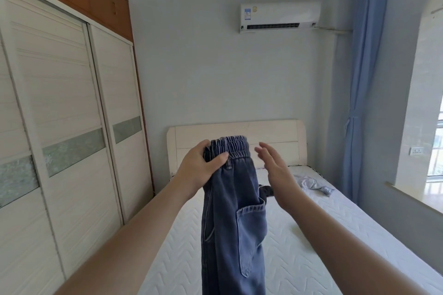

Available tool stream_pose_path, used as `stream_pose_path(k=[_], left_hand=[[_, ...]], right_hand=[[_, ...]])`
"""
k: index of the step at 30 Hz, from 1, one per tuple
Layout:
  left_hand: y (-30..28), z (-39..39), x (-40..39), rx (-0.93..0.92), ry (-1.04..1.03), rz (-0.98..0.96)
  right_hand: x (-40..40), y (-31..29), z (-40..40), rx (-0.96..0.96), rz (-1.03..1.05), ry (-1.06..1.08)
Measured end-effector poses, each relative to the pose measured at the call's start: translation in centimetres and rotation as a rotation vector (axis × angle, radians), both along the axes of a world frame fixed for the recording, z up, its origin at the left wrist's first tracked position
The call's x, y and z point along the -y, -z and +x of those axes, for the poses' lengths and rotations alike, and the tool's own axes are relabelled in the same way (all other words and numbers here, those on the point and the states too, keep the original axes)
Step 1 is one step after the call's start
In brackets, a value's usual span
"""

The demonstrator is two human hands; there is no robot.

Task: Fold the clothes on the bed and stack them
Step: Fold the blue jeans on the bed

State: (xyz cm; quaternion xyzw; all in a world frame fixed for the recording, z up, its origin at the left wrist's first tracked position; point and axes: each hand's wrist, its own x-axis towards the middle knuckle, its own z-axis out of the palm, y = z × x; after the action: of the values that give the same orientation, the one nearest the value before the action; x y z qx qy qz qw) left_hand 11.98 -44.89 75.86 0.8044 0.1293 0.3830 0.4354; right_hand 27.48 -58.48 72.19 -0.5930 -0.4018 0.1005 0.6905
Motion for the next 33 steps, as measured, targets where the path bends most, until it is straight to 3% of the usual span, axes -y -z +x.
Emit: stream_pose_path(k=[3, 6, 11, 17, 26, 29, 33], left_hand=[[-0.9, -0.8, 0.0, -0.005, 0.112, 0.037], [-1.6, -1.5, -0.2, -0.001, 0.165, 0.080], [-2.1, -2.7, -1.5, 0.009, 0.117, 0.200], [-1.9, -3.2, -3.4, -0.109, 0.014, 0.278], [-0.8, -3.4, -4.6, -0.025, 0.130, 0.299], [-1.2, -3.7, -5.1, -0.136, 0.168, 0.338], [-2.9, -4.7, -5.4, -0.406, 0.152, 0.545]], right_hand=[[-0.2, 0.7, 1.4, -0.113, -0.190, -0.210], [0.1, 1.0, 1.9, -0.271, -0.168, -0.411], [-0.3, 0.0, 1.8, -0.233, -0.010, -0.274], [-1.2, -1.4, 1.0, -0.182, 0.145, -0.191], [-2.0, -1.8, 0.5, -0.046, 0.127, -0.083], [-2.0, -1.6, 0.6, 0.026, 0.102, -0.017], [-2.1, -1.4, 0.6, 0.082, 0.099, 0.036]])
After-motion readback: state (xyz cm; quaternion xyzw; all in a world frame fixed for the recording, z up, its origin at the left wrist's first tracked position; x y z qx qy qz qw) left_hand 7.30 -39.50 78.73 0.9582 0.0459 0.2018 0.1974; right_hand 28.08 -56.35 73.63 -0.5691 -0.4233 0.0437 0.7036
